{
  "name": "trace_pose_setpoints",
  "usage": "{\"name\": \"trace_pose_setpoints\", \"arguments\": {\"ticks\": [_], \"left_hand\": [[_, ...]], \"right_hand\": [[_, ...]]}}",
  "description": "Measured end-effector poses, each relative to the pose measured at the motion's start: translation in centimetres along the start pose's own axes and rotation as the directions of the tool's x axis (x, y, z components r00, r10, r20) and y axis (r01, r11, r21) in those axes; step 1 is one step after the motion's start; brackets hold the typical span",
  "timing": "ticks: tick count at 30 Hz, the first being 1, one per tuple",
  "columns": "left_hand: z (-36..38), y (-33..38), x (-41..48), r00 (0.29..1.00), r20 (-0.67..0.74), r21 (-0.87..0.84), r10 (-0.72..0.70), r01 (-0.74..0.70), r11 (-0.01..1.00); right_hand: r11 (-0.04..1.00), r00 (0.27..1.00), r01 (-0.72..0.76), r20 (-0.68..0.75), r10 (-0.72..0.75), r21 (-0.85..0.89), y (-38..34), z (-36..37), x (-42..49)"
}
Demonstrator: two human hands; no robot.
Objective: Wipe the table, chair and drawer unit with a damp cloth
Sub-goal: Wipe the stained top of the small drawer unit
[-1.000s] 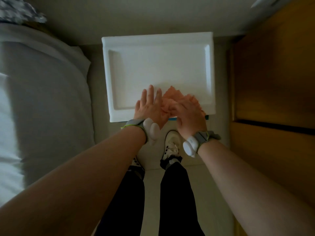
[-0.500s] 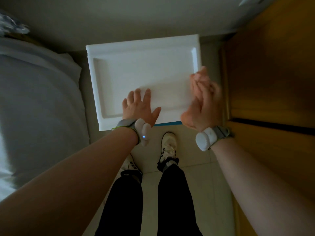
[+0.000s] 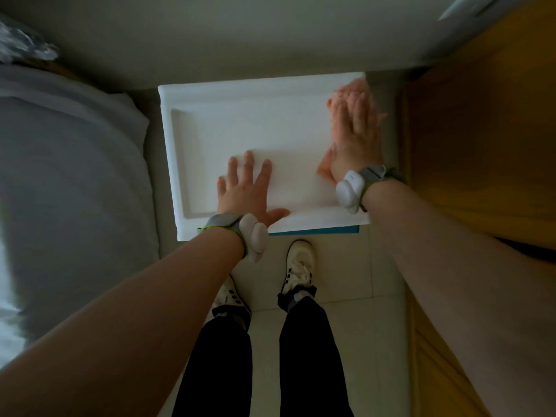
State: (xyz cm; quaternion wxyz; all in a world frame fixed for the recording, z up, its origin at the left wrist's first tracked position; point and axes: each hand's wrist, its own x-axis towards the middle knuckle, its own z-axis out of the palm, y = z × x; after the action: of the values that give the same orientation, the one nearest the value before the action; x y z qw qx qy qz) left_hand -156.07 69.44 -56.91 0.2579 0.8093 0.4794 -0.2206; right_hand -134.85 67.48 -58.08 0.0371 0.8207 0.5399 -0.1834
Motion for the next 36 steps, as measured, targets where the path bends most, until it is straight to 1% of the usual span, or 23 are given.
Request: {"name": "trace_pose_setpoints", "arguments": {"ticks": [2, 3, 4, 5, 7, 8, 9, 10, 11, 12, 13, 14, 16, 18, 20, 21, 23, 26, 28, 30, 32, 34, 36], "left_hand": [[0.0, 0.0, 0.1, 1.0, 0.001, -0.006, -0.006, 0.006, 1.0], [0.0, 0.0, 0.0, 1.0, 0.003, -0.003, -0.005, 0.005, 1.0], [0.1, 0.1, 0.0, 1.0, 0.004, -0.003, -0.006, 0.006, 1.0], [0.1, 0.1, 0.0, 1.0, 0.006, -0.005, -0.007, 0.007, 1.0], [0.1, 0.1, -0.1, 1.0, 0.017, -0.009, -0.009, 0.009, 1.0], [0.1, 0.1, -0.1, 1.0, 0.023, -0.012, -0.01, 0.01, 1.0], [0.1, 0.2, -0.2, 1.0, 0.025, -0.014, -0.009, 0.009, 1.0], [0.0, 0.2, -0.2, 1.0, 0.022, -0.016, -0.004, 0.004, 1.0], [-0.1, 0.2, -0.2, 1.0, 0.018, -0.022, 0.005, -0.005, 1.0], [-0.2, 0.1, -0.2, 1.0, 0.009, -0.038, 0.016, -0.015, 0.999], [-0.4, -0.2, -0.2, 1.0, -0.015, -0.063, 0.025, -0.026, 0.998], [-0.6, -0.7, -0.4, 0.998, -0.056, -0.086, 0.027, -0.031, 0.996], [-1.1, -2.4, -1.0, 0.985, -0.167, -0.098, -0.041, 0.024, 0.995], [-1.5, -5.0, -1.8, 0.948, -0.241, -0.141, -0.205, 0.175, 0.974], [-2.2, -6.9, -2.4, 0.91, -0.215, -0.249, -0.355, 0.301, 0.921], [-2.4, -7.5, -2.5, 0.901, -0.198, -0.293, -0.385, 0.32, 0.901], [-2.7, -7.8, -2.4, 0.908, -0.197, -0.339, -0.37, 0.291, 0.895], [-2.8, -8.8, -2.5, 0.923, -0.172, -0.356, -0.343, 0.266, 0.896], [-2.6, -9.6, -2.6, 0.93, -0.15, -0.319, -0.334, 0.275, 0.907], [-2.6, -10.0, -2.4, 0.944, -0.124, -0.292, -0.304, 0.258, 0.921], [-2.4, -11.0, -2.5, 0.954, -0.117, -0.268, -0.275, 0.236, 0.934], [-2.3, -11.5, -2.4, 0.961, -0.107, -0.254, -0.254, 0.22, 0.942], [-2.2, -11.8, -2.5, 0.966, -0.097, -0.246, -0.24, 0.21, 0.946]], "right_hand": [[1.0, 1.0, -0.017, -0.007, 0.017, -0.003, -0.9, -0.1, 0.6], [0.999, 1.0, 0.009, -0.019, -0.01, -0.031, -1.4, 0.0, 0.2], [0.996, 0.997, 0.069, -0.027, -0.07, -0.053, -2.1, 0.1, -0.6], [0.985, 0.987, 0.162, -0.008, -0.163, -0.061, -2.8, 0.3, -1.5], [0.937, 0.932, 0.35, 0.093, -0.349, 0.009, -3.6, 1.0, -3.1], [0.913, 0.899, 0.403, 0.16, -0.407, 0.059, -3.3, 1.1, -3.5], [0.906, 0.886, 0.415, 0.193, -0.423, 0.078, -2.6, 0.9, -3.3], [0.915, 0.901, 0.4, 0.159, -0.403, 0.049, -1.7, 0.6, -2.8], [0.939, 0.935, 0.344, 0.088, -0.343, 0.003, -0.8, 0.3, -2.3], [0.969, 0.969, 0.247, 0.017, -0.247, -0.026, -0.2, -0.1, -1.8], [0.989, 0.99, 0.142, -0.021, -0.143, -0.038, 0.2, -0.3, -1.4], [0.997, 0.997, 0.074, -0.034, -0.075, -0.033, 0.1, -0.3, -1.1], [0.999, 0.999, 0.042, -0.034, -0.041, 0.023, -1.0, 0.0, -1.0], [0.995, 0.999, 0.04, -0.04, -0.037, 0.09, -2.3, 0.4, -1.1], [0.989, 0.999, 0.025, -0.033, -0.02, 0.148, -3.3, 0.7, -1.2], [0.985, 1.0, 0.008, -0.025, -0.004, 0.17, -3.9, 0.9, -1.3], [0.976, 1.0, -0.019, -0.011, 0.022, 0.218, -5.2, 1.1, -1.3], [0.958, 0.999, 0.034, 0.028, -0.044, 0.286, -9.2, 1.4, -0.9], [0.945, 0.988, 0.124, 0.046, -0.144, 0.303, -12.5, 1.4, -0.6], [0.916, 0.954, 0.267, 0.055, -0.296, 0.3, -15.6, 1.6, -0.8], [0.879, 0.901, 0.366, 0.118, -0.417, 0.305, -18.5, 2.3, -1.8], [0.87, 0.874, 0.38, 0.187, -0.449, 0.314, -19.6, 2.9, -3.1], [0.856, 0.859, 0.369, 0.218, -0.463, 0.362, -19.3, 3.1, -4.2]]}}
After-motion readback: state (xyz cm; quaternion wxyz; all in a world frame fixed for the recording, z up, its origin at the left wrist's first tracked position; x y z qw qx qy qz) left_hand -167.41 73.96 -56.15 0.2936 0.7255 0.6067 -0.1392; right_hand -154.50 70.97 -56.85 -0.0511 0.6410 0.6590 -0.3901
